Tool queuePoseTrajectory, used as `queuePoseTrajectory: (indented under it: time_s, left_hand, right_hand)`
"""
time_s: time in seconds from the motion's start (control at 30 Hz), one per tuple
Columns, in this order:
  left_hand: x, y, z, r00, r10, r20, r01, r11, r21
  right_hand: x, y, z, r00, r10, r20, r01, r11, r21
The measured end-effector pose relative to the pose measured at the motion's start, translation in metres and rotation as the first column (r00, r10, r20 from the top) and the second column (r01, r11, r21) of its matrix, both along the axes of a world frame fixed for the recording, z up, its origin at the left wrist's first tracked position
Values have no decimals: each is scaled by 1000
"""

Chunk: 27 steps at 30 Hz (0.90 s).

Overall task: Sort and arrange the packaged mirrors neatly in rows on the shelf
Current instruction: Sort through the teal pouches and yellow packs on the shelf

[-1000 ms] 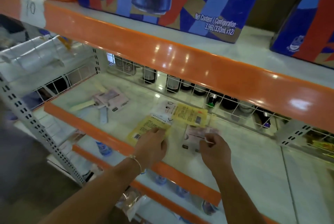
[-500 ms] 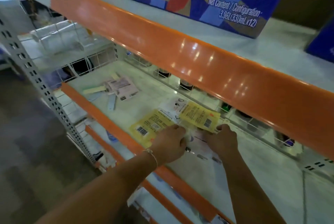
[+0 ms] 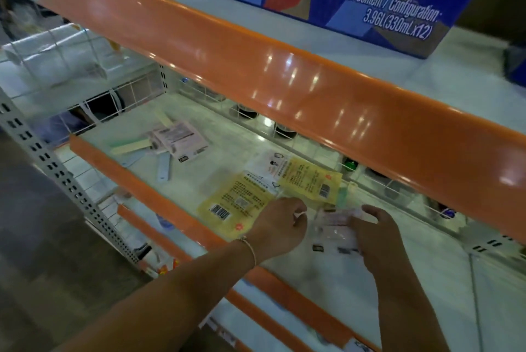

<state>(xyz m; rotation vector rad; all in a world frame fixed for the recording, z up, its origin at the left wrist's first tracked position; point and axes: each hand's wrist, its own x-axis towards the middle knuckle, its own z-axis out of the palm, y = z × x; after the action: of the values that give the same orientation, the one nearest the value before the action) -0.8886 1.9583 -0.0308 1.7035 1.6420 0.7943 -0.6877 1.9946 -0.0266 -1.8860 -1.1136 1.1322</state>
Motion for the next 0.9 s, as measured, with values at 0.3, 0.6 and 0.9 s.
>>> queuePoseTrajectory:
  time_s: [0.3,0.6,0.9]
  left_hand:
    - [-45,18,14,986,-142,-89,151,984,99]
    - [-148,17,26,992,-98,-82,109,985,133]
    - [-245,17,27,930,214,298,-198,977,-84]
  right_hand:
    - [-43,-37,47,975,-208,-78,221,948,229]
    - [-160,-23,41,933,-74,-352,144,973,178]
    - [-269,1,37,905,197,-376,-167,980,111]
